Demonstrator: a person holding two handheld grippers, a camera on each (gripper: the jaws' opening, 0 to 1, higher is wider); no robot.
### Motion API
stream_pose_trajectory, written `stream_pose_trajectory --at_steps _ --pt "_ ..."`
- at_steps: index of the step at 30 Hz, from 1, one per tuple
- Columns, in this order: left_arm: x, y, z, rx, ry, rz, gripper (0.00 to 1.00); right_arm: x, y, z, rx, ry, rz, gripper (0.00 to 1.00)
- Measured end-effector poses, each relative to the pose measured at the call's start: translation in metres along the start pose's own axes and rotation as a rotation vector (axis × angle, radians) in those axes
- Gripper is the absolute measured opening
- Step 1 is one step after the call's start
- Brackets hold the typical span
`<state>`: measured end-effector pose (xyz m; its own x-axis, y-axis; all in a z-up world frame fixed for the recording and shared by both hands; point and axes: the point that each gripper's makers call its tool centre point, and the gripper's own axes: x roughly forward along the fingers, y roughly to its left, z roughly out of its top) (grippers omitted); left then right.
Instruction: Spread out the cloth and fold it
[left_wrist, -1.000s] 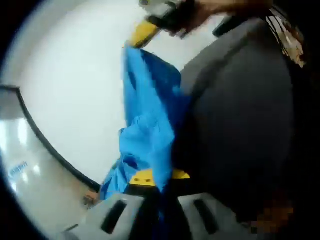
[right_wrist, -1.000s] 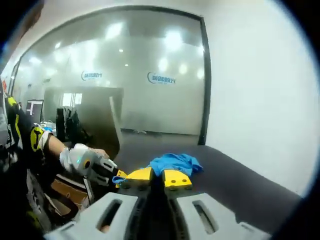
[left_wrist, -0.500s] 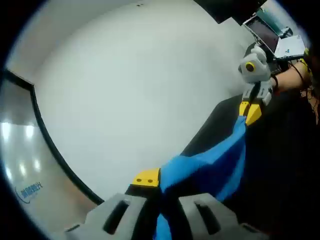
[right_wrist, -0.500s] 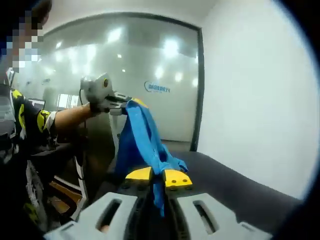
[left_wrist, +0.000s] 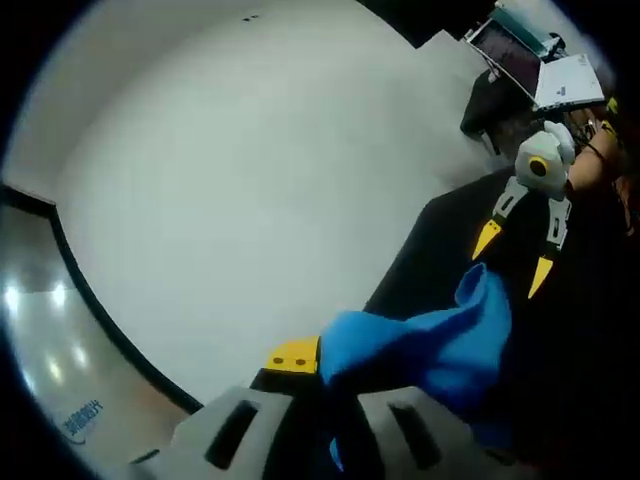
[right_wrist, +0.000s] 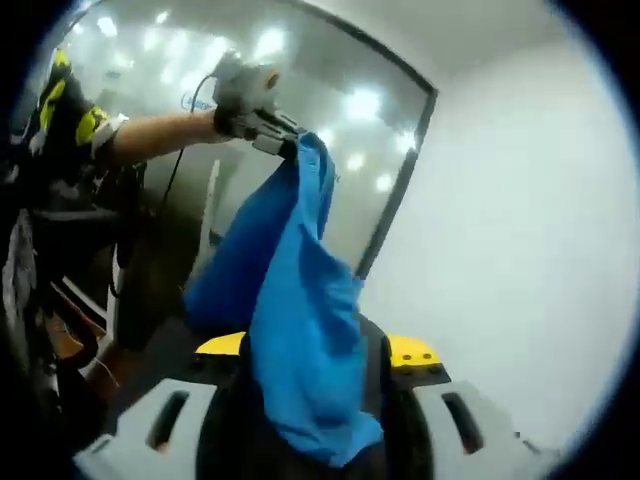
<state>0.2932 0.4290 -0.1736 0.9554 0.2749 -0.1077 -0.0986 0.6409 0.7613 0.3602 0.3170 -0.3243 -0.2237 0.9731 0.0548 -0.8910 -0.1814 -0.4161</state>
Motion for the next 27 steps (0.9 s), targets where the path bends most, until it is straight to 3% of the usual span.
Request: stream_pose_trajectory --at_steps 3,5,6,9,11,14,16,18,20,22,23,24,27 --pt "0.0 -0.005 0.002 0.007 -0.004 -0.006 0.01 0.01 0.005 -0.011 0.036 0.019 0.028 0.47" --pt "0.0 -0.005 0.004 0.017 -0.006 -0.006 0.01 0.019 0.019 -0.03 0.097 0.04 0.055 0.38" --pt "-0.001 -0.005 0.004 0.013 -0.008 -0.005 0.01 0.023 0.022 -0.042 0.12 0.061 0.048 0.29" --pt "-0.004 -0.003 0.005 0.003 -0.008 -0.008 0.01 0.032 0.034 -0.069 0.095 0.104 0.048 0.2" --pt "-0.006 -0.001 0.004 -0.001 -0.005 -0.013 0.01 0.036 0.02 -0.076 -0.003 0.108 -0.013 0.12" --pt "-0.008 0.009 0.0 -0.012 0.003 -0.003 0.01 0.034 -0.014 -0.065 0.004 0.08 -0.103 0.07" --pt "-0.011 0.018 -0.002 -0.029 0.0 0.004 0.01 0.028 -0.038 -0.046 0.023 0.056 -0.14 0.01" --pt "-0.01 0.028 -0.006 -0.026 0.007 0.009 0.01 0.015 -0.077 -0.018 0.013 0.025 -0.204 0.01" --pt "-0.005 0.04 -0.013 -0.034 0.031 0.006 0.01 0.0 -0.099 0.023 0.022 -0.029 -0.237 0.0" --pt "0.001 0.05 -0.015 -0.063 0.038 -0.017 0.01 -0.018 -0.127 0.062 -0.046 -0.052 -0.286 0.0" --pt "0.003 0.053 -0.012 -0.1 0.032 -0.033 0.01 -0.03 -0.144 0.087 -0.109 -0.053 -0.329 0.0" --pt "0.006 0.056 -0.005 -0.136 0.007 -0.044 0.01 -0.034 -0.149 0.1 -0.131 -0.06 -0.335 0.0" --pt "0.014 0.076 0.027 -0.232 -0.083 -0.036 0.01 -0.052 -0.172 0.155 -0.219 -0.061 -0.377 0.0"
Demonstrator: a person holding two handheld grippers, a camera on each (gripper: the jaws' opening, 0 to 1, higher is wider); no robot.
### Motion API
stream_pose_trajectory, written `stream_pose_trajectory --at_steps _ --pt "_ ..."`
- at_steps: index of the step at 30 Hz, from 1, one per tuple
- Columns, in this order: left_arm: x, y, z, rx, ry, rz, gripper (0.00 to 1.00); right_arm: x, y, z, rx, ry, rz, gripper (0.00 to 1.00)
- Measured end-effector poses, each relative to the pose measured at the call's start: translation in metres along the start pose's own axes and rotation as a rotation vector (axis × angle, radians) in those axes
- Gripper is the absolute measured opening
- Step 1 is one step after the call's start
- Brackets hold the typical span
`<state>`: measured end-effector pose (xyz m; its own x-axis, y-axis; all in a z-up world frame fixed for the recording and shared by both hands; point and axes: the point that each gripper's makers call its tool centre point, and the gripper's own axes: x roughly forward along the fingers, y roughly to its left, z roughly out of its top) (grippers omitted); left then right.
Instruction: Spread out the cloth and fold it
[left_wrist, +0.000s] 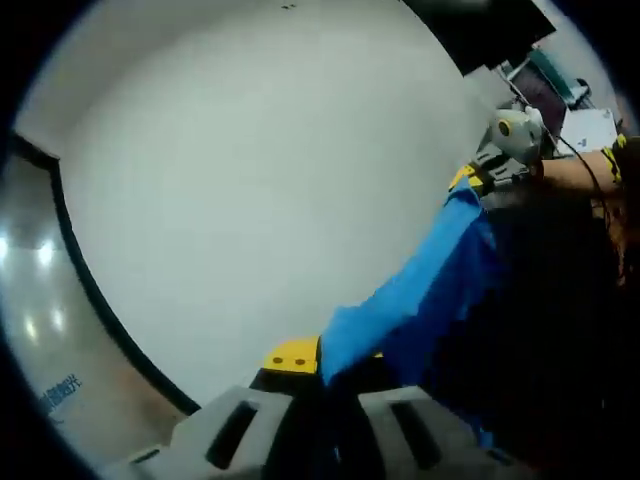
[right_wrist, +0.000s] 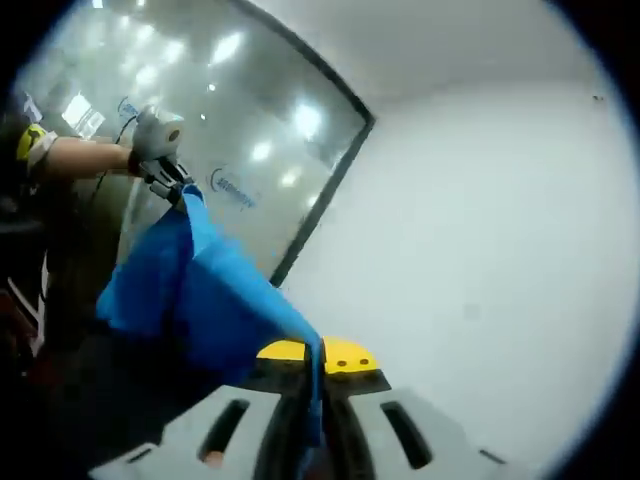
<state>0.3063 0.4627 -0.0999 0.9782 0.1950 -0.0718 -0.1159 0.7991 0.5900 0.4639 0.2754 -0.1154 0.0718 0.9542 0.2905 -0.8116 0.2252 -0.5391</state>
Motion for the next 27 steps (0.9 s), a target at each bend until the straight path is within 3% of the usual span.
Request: stream_pose_trajectory --at_steps 2,5,9,10,11,13,15,18,19,20,23,25,27 --pt "0.005 0.01 0.024 -0.009 -0.024 0.007 0.01 -0.002 -0.021 0.031 -0.078 0.001 -0.025 0.0" --pt "0.007 0.023 0.076 0.065 -0.084 0.036 0.01 -0.01 -0.052 0.082 -0.163 -0.025 -0.07 0.0" --pt "-0.006 0.024 0.154 0.108 -0.219 -0.007 0.01 -0.038 -0.093 0.151 -0.261 -0.058 -0.159 0.0" --pt "-0.012 0.022 0.173 0.124 -0.255 -0.029 0.01 -0.046 -0.104 0.168 -0.247 -0.075 -0.186 0.0" --pt "-0.017 0.023 0.191 0.104 -0.288 -0.046 0.01 -0.053 -0.11 0.184 -0.255 -0.097 -0.19 0.0" --pt "-0.029 0.012 0.223 -0.068 -0.37 -0.194 0.01 -0.069 -0.137 0.207 -0.25 -0.087 -0.262 0.0" --pt "-0.033 0.006 0.231 -0.179 -0.357 -0.287 0.01 -0.077 -0.146 0.219 -0.232 -0.104 -0.267 0.0" --pt "-0.018 -0.011 0.206 -0.161 -0.23 -0.355 0.01 -0.078 -0.154 0.213 -0.272 -0.042 -0.27 0.0" --pt "-0.01 -0.013 0.196 -0.12 -0.187 -0.338 0.01 -0.074 -0.154 0.207 -0.298 -0.003 -0.255 0.0" --pt "0.001 -0.007 0.187 -0.056 -0.145 -0.282 0.01 -0.07 -0.158 0.202 -0.325 0.04 -0.261 0.0" --pt "0.017 0.012 0.193 0.01 -0.103 -0.165 0.01 -0.058 -0.164 0.195 -0.35 0.084 -0.266 0.0" --pt "0.016 0.029 0.212 0.108 -0.115 -0.058 0.0 -0.056 -0.173 0.202 -0.363 0.099 -0.3 0.0" --pt "0.004 0.029 0.249 0.087 -0.224 -0.034 0.0 -0.064 -0.191 0.226 -0.424 0.073 -0.392 0.0"
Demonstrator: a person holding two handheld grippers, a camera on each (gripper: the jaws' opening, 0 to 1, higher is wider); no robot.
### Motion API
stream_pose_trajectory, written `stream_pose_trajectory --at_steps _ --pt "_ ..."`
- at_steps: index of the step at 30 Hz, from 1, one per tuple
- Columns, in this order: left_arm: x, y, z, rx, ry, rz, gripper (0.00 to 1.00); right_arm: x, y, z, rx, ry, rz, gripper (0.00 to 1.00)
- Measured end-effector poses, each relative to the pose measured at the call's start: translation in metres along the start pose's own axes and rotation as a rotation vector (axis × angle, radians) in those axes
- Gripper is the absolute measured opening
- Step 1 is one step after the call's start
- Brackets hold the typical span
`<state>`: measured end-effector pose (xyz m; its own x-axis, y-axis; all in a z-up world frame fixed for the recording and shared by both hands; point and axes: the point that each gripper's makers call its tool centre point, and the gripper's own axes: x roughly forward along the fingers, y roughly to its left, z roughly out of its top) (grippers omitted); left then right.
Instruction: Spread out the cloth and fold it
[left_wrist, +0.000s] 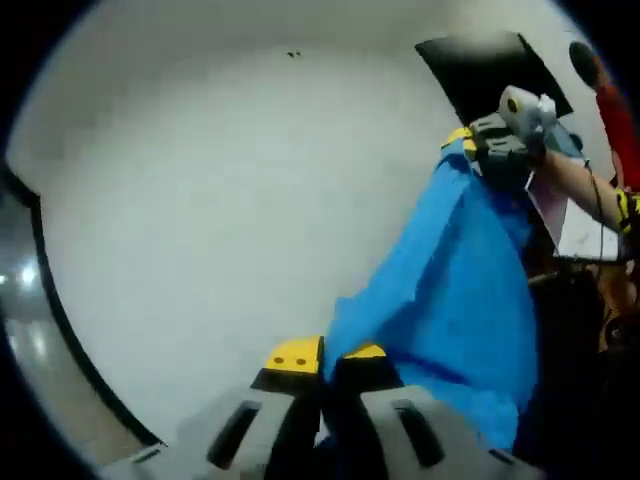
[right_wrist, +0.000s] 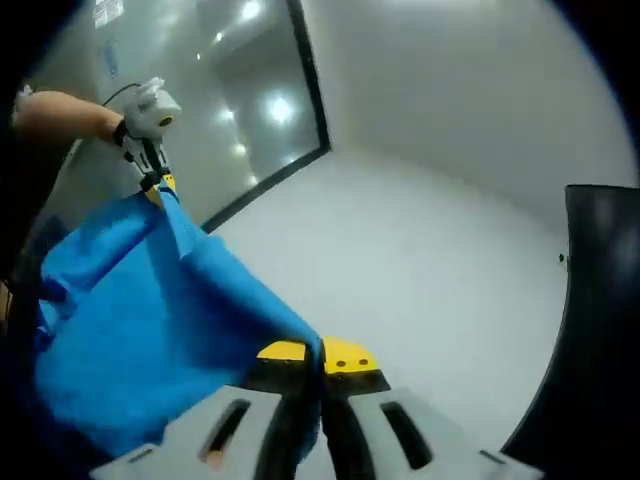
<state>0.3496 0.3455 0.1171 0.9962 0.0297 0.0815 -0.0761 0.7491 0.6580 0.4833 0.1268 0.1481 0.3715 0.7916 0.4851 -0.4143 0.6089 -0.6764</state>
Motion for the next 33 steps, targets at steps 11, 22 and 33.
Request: stream_pose_trajectory --at_steps 11,22,33 --pt "-0.034 -0.049 0.006 -0.135 -0.113 -0.354 0.0 -0.035 -0.024 0.029 0.027 -0.093 0.055 0.0" --pt "-0.042 -0.004 0.042 0.086 -0.136 -0.163 0.0 -0.023 -0.026 0.045 0.068 -0.173 0.06 0.0" --pt "0.111 -0.009 -0.166 0.206 0.238 0.037 0.0 0.043 0.101 -0.172 0.255 0.132 0.171 0.0"
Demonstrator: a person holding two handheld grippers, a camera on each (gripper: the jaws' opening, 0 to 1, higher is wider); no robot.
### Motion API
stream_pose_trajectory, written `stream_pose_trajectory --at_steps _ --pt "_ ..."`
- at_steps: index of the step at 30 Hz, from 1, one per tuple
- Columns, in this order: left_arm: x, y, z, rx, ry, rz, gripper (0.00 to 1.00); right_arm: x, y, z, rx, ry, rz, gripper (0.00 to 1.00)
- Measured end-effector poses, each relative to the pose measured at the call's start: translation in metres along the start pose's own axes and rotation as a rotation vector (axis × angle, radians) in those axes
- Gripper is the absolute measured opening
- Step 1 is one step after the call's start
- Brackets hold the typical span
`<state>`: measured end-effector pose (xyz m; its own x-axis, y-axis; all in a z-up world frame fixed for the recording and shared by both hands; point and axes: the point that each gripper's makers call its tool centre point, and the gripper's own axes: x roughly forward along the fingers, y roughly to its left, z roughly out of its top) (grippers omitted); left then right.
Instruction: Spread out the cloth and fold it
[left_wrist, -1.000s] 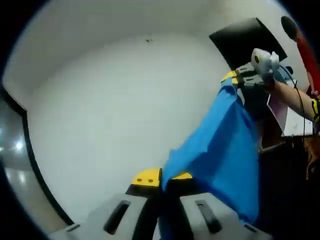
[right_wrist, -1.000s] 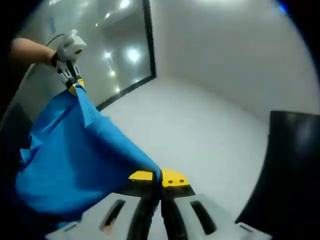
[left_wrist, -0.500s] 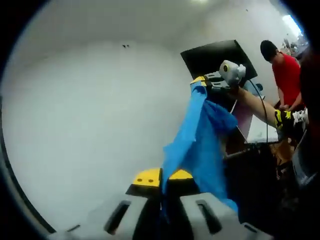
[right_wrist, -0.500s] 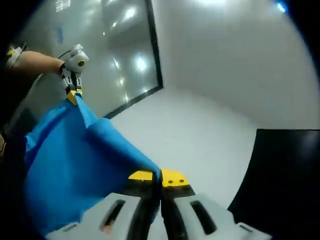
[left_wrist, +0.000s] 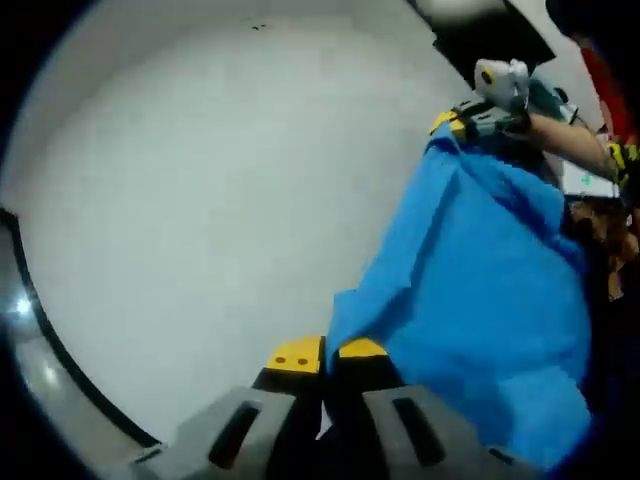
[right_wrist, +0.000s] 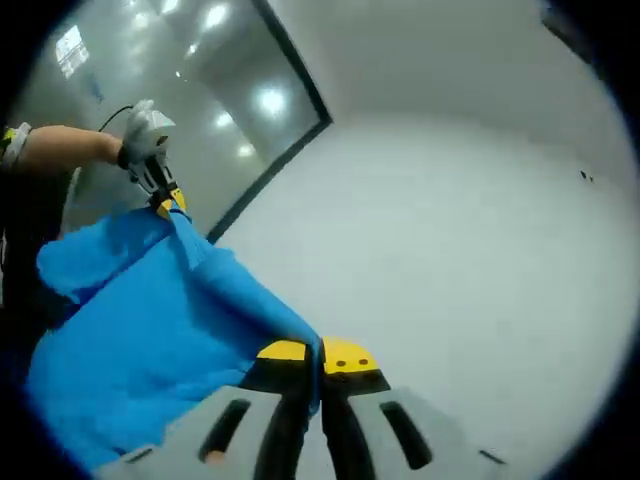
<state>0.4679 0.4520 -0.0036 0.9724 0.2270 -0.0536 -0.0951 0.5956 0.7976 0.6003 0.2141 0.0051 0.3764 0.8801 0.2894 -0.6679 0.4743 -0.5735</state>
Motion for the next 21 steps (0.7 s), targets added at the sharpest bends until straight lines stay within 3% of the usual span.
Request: stream_pose_trajectory --at_steps 2,3,4,5,7,9,11,12,14,15,16,18,19,21 --pt "0.009 0.031 0.016 0.097 -0.01 0.155 0.0 0.01 -0.02 0.012 -0.057 -0.064 -0.096 0.0" --pt "0.0 0.052 0.037 0.189 -0.037 0.246 0.0 0.01 -0.033 0.028 -0.06 -0.108 -0.132 0.0" --pt "-0.015 0.073 0.068 0.278 -0.111 0.34 0.0 0.006 -0.045 0.054 -0.049 -0.175 -0.167 0.0" --pt "-0.028 0.085 0.087 0.322 -0.163 0.399 0.0 -0.004 -0.056 0.083 -0.06 -0.237 -0.2 0.0" --pt "-0.078 0.115 0.132 0.439 -0.3 0.565 0.0 -0.029 -0.064 0.132 -0.076 -0.378 -0.225 0.0" --pt "-0.113 0.124 0.148 0.47 -0.355 0.619 0.0 -0.046 -0.058 0.163 -0.081 -0.482 -0.179 0.0" --pt "-0.13 0.106 0.147 0.426 -0.432 0.549 0.0 -0.062 -0.037 0.167 -0.07 -0.522 -0.131 0.0" --pt "-0.14 0.079 0.129 0.421 -0.434 0.505 0.0 -0.07 -0.016 0.157 -0.06 -0.518 -0.071 0.0" --pt "-0.141 0.037 0.095 0.523 -0.415 0.448 0.0 -0.082 0.011 0.128 -0.021 -0.476 -0.004 0.0" --pt "-0.144 0.009 0.071 0.59 -0.392 0.417 0.0 -0.092 0.03 0.107 -0.013 -0.444 0.035 0.0" --pt "-0.146 -0.02 0.044 0.595 -0.404 0.388 0.0 -0.104 0.05 0.087 0.0 -0.421 0.066 0.0" --pt "-0.147 -0.092 -0.013 0.547 -0.381 0.248 0.0 -0.134 0.097 0.043 0.009 -0.38 0.097 0.0" --pt "-0.146 -0.13 -0.039 0.482 -0.376 0.172 0.0 -0.144 0.11 0.026 0.018 -0.365 0.108 0.0" --pt "-0.146 -0.204 -0.094 0.423 -0.301 0.032 0.0 -0.178 0.167 -0.037 0.023 -0.272 0.14 0.0"
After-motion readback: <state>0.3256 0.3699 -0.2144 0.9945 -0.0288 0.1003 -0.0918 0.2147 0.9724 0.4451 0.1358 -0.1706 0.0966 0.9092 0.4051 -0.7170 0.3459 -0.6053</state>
